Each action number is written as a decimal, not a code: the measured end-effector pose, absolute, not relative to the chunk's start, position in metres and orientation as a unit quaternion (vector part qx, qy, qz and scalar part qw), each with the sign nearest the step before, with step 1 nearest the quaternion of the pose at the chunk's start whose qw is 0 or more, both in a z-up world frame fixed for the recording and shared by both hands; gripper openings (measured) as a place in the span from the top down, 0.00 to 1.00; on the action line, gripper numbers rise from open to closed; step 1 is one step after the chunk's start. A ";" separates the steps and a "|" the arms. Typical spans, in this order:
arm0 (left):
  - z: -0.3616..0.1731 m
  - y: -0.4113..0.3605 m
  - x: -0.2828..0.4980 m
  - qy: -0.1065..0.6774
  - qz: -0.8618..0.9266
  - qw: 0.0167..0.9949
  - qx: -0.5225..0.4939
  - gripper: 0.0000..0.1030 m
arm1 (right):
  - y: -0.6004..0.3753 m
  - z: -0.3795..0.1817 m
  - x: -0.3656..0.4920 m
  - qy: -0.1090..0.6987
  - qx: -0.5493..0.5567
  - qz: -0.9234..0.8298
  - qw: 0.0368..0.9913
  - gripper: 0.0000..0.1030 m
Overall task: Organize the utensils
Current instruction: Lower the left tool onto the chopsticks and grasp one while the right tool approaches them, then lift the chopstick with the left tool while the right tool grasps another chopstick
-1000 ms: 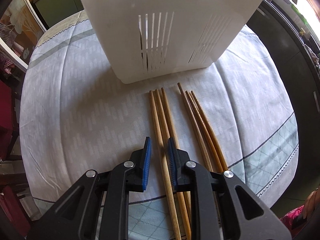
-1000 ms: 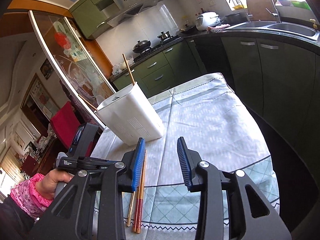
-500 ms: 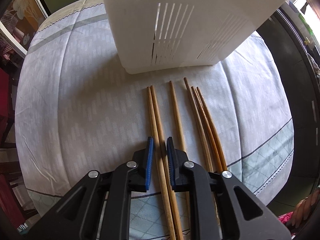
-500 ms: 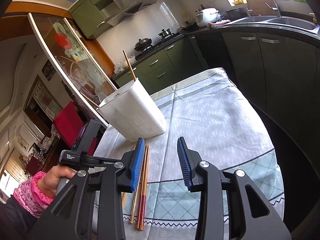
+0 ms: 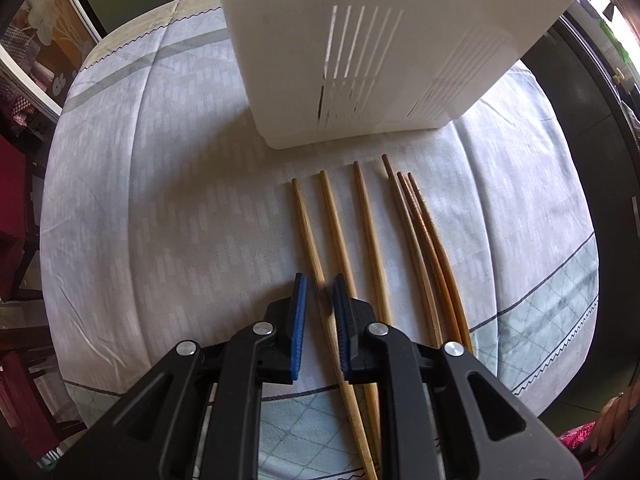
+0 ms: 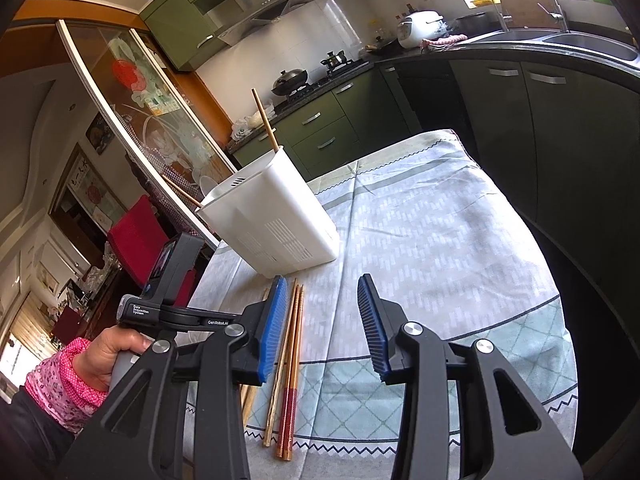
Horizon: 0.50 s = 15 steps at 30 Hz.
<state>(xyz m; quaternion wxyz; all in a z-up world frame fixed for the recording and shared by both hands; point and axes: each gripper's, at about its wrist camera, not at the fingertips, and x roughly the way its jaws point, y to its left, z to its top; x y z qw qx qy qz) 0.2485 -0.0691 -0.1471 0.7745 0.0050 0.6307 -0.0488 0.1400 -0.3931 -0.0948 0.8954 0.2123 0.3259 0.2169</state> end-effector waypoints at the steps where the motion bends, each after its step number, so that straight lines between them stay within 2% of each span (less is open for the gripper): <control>1: -0.147 -0.070 0.250 0.630 -0.048 0.775 0.007 0.87 | -0.392 -0.095 0.140 0.326 0.212 0.218 0.895 0.63; 4: -0.148 -0.074 0.254 0.628 -0.046 0.777 0.004 0.92 | -0.390 -0.096 0.141 0.329 0.208 0.219 0.895 0.63; 8: -0.148 -0.077 0.255 0.621 -0.046 0.783 -0.010 0.94 | -0.382 -0.098 0.146 0.343 0.191 0.220 0.893 0.63; 15: -0.094 -0.057 0.221 0.520 -0.073 0.851 -0.024 0.94 | -0.327 -0.111 0.173 0.401 0.085 0.235 0.881 0.63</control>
